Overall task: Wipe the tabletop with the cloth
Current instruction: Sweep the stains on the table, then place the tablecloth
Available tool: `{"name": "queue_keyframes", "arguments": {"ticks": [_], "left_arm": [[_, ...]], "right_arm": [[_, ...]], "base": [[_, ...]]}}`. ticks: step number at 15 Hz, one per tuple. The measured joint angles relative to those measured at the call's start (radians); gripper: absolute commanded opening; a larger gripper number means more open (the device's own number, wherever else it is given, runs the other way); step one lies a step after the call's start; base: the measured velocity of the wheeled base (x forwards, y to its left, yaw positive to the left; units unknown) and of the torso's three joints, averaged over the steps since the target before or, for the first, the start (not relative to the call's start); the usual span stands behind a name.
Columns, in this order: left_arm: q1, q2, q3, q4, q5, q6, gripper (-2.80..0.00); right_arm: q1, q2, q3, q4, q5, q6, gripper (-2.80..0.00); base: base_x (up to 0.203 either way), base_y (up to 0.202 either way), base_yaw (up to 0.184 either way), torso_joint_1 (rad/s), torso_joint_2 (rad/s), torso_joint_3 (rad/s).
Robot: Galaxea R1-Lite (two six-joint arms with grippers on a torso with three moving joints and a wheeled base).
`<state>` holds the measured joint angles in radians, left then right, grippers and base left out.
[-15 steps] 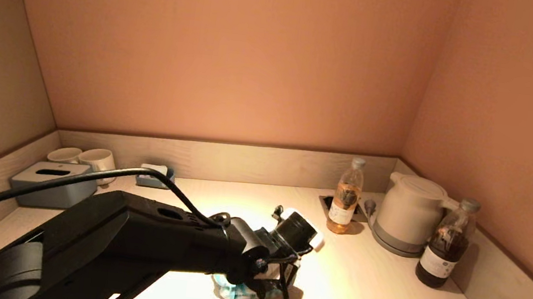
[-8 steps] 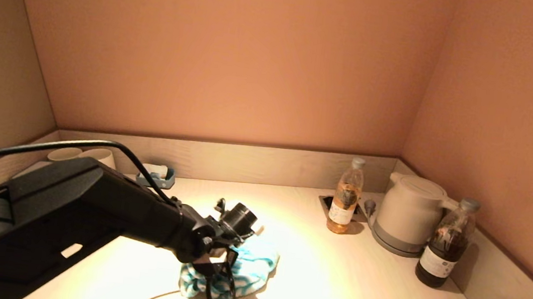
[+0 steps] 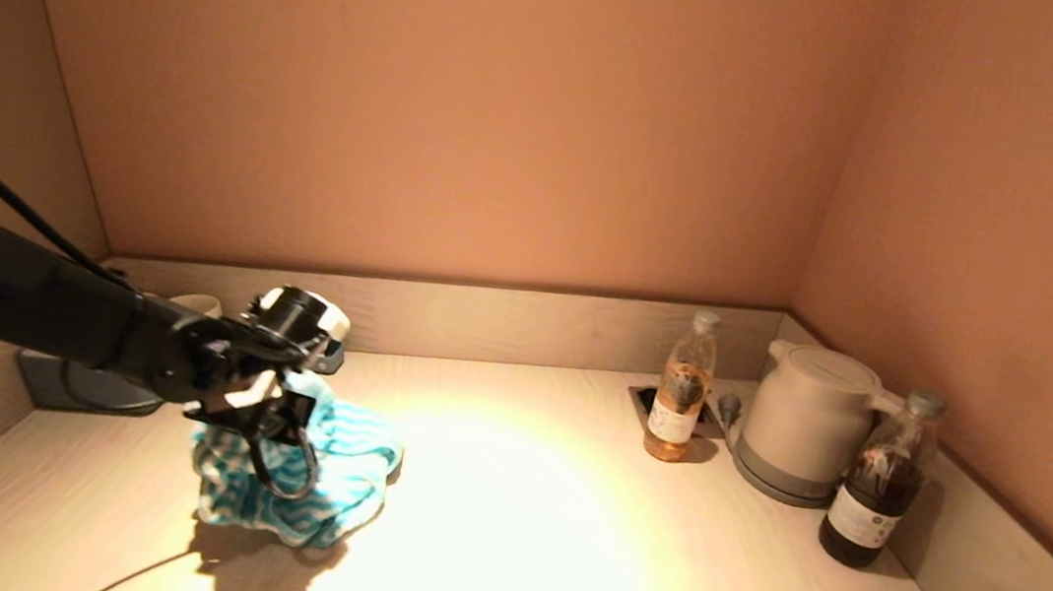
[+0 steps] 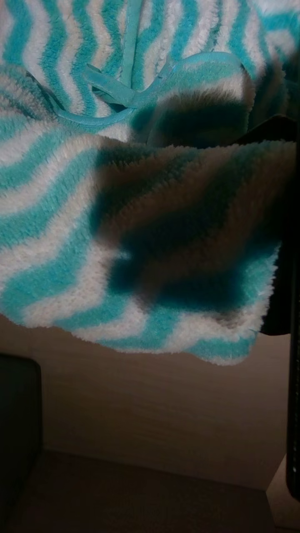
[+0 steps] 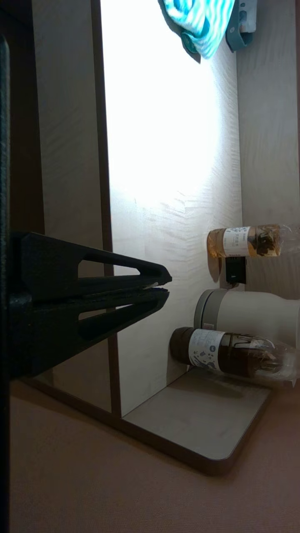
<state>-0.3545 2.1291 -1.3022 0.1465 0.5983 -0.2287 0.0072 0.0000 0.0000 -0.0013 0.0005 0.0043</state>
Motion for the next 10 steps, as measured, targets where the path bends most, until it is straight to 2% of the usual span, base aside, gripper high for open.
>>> {"name": "queue_keyframes", "arguments": {"ticks": [5,10], "left_arm": [[0.19,-0.171,0.033,0.001,-0.009,0.03,-2.8],[0.286,-0.339,0.04,0.002,-0.021,0.061,-2.8]], "right_arm": [[-0.002,0.0,0.0,0.001,0.0,0.0,-2.8],[-0.001,0.0,0.0,0.001,0.0,-0.001,-2.8]], "base": [[0.0,0.0,0.0,0.0,0.0,0.0],[0.0,0.0,0.0,0.0,0.0,0.0]]}}
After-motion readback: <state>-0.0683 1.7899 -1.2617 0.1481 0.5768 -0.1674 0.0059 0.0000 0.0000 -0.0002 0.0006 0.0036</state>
